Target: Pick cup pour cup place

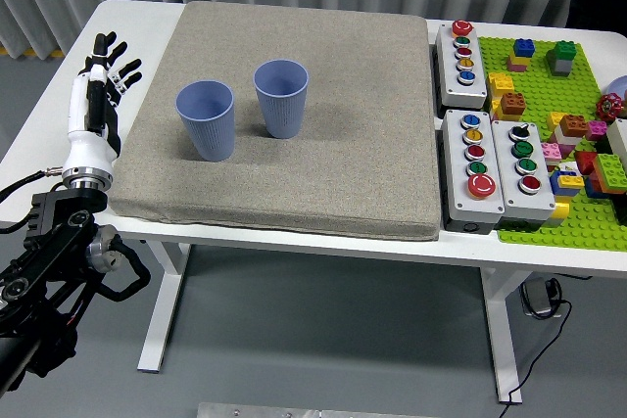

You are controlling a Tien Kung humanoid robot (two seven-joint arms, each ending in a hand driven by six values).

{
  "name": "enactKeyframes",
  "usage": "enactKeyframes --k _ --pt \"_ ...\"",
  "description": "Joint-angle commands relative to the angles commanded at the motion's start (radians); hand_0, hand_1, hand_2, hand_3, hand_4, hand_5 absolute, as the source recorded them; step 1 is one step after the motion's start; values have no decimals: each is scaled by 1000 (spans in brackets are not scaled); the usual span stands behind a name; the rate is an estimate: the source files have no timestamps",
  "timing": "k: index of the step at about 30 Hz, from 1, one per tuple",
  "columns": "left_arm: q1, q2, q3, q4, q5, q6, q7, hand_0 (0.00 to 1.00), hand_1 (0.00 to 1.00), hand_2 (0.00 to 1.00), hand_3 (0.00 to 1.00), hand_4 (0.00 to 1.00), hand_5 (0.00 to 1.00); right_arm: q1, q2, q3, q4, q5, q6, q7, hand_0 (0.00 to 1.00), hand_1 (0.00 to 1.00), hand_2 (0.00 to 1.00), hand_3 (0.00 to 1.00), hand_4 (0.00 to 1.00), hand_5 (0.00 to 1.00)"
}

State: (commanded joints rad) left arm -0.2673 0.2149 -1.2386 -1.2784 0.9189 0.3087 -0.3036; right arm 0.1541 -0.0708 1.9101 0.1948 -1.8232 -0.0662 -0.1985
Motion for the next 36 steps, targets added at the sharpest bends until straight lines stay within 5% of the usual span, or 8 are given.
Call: enactKeyframes --k 1,7,8,13,14,20,36 --pt "1 0 -1 0 5 -3 2 774 808 963 998 983 676 0 0 0 0 0 0 0 700 705 669 629 45 344" --pt "7 5 -7 3 99 -52 26 774 808 963 998 983 676 1 0 -1 0 2 0 0 700 705 669 629 45 344" --pt "8 4 -9 4 108 -55 28 823 849 998 998 997 361 1 0 0 0 1 0 0 701 705 669 629 46 346" --pt "18 7 -16 9 151 -83 42 823 849 998 998 997 361 1 0 2 0 -2 0 0 701 705 669 629 46 346" --pt "19 8 -17 13 158 -85 44 842 874 998 998 985 278 1 0 1 0 -1 0 1 700 705 668 628 45 348" --pt "30 13 -19 36 213 -102 62 878 901 998 998 973 229 -3 0 3 0 -7 1 0 700 704 669 629 45 345" --pt "20 5 18 81 259 -130 80 991 924 998 998 969 220 3 0 -3 0 -2 1 -2 701 705 668 628 45 348"
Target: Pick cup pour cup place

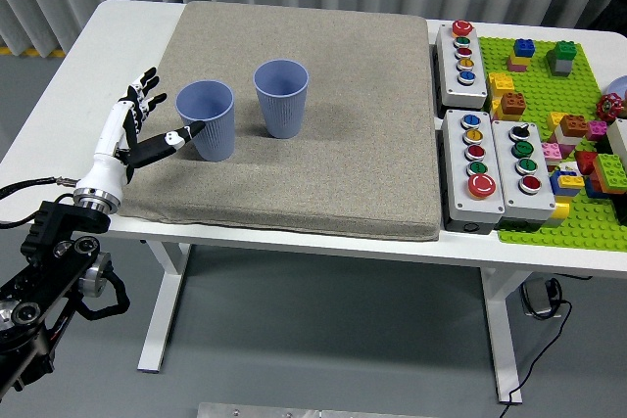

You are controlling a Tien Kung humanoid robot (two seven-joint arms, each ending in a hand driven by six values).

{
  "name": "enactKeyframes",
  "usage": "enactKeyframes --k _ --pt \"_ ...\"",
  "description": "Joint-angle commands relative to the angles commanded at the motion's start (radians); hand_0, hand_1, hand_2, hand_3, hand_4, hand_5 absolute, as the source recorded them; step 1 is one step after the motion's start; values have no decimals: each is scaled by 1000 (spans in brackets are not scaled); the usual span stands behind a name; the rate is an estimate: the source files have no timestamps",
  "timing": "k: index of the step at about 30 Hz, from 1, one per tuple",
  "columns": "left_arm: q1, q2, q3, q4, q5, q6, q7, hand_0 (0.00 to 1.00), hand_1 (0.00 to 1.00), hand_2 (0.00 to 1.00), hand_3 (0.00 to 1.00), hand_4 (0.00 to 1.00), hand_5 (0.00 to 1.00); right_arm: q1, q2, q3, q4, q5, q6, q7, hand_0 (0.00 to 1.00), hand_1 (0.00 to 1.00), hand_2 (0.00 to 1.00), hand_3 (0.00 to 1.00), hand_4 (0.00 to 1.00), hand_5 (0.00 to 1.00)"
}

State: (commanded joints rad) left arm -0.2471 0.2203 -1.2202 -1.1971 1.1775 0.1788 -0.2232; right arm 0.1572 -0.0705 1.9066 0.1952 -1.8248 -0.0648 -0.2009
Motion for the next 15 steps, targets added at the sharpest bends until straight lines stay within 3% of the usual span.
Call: enactKeyframes --k 15 --pt "-30 -14 28 68 46 -13 10 998 935 998 998 964 237 5 -1 -7 0 10 -1 0 699 705 665 628 44 346"
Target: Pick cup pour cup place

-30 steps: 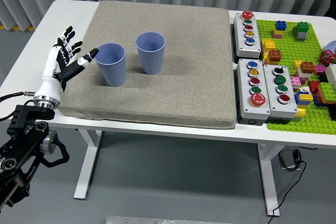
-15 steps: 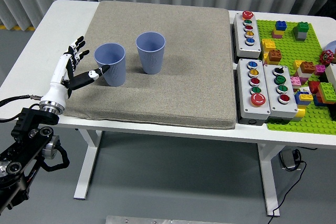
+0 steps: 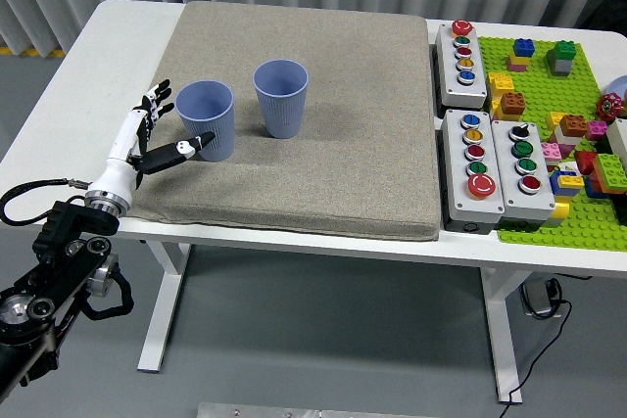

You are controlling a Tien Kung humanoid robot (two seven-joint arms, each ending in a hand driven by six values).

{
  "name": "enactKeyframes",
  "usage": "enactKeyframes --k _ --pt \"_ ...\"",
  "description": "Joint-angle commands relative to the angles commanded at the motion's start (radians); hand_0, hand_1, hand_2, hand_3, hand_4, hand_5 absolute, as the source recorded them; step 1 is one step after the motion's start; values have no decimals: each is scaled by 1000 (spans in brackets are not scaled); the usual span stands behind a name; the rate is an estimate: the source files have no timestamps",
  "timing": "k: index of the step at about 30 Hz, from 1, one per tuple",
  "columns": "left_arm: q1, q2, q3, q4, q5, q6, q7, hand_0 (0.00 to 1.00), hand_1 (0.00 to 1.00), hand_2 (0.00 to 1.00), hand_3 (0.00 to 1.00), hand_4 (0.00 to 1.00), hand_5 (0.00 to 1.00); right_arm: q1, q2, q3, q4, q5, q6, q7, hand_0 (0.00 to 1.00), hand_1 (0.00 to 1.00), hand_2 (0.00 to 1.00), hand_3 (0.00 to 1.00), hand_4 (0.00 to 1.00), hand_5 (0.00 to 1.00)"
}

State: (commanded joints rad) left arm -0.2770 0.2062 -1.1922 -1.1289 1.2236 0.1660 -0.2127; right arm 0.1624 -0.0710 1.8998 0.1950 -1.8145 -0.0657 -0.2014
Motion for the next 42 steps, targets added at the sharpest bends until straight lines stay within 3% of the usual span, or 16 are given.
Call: enactKeyframes --k 17,34,42 --pt "-42 -45 33 78 -2 8 -13 984 928 998 998 968 259 -3 0 -2 0 -2 2 -1 700 704 663 627 41 349" --pt "-85 -64 53 160 23 8 -13 978 926 998 998 969 264 -3 1 -5 1 -5 3 -4 700 704 663 627 41 347" --pt "-105 -68 61 172 9 10 -14 966 922 998 998 970 272 2 0 -6 0 -1 3 -3 700 705 663 627 38 345"
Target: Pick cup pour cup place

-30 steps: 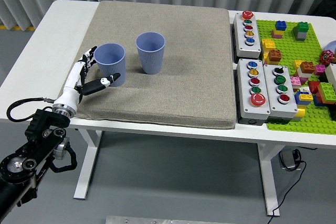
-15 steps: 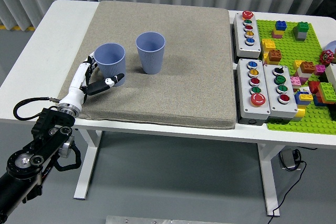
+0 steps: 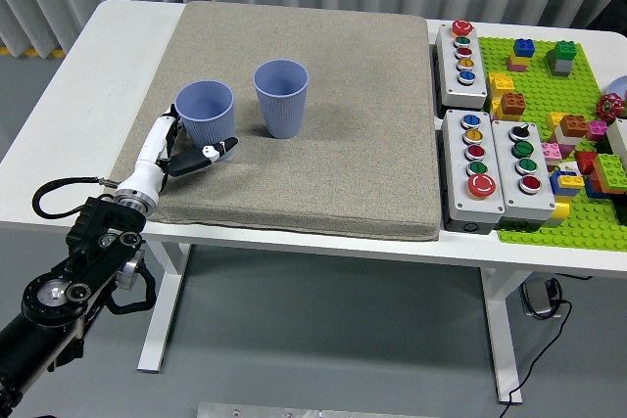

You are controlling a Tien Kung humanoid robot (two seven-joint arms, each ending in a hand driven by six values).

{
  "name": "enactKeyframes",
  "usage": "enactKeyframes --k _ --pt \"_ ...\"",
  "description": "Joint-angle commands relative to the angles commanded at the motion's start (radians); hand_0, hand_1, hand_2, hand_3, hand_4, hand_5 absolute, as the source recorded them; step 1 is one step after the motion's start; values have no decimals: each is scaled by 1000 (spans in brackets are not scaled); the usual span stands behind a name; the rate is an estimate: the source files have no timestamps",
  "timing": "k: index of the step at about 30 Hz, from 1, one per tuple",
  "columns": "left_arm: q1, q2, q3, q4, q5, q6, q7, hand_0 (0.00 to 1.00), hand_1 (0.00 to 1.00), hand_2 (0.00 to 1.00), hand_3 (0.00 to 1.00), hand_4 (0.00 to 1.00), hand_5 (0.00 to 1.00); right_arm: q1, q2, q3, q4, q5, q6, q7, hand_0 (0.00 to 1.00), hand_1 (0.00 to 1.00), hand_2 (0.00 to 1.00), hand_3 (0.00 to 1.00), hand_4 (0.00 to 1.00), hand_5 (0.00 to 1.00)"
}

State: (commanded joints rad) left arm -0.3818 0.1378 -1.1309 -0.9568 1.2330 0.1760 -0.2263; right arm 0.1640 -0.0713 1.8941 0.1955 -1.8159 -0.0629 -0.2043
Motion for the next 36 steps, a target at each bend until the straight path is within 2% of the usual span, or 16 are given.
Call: enactKeyframes --k 20,36 --pt "-39 -16 13 52 -1 16 -2 945 909 998 998 978 293 4 -1 -3 0 4 0 -1 700 705 661 627 35 341" --pt "-54 -20 16 50 0 25 -4 883 860 980 998 980 301 13 -2 -8 -1 11 -1 0 700 705 661 627 36 342"
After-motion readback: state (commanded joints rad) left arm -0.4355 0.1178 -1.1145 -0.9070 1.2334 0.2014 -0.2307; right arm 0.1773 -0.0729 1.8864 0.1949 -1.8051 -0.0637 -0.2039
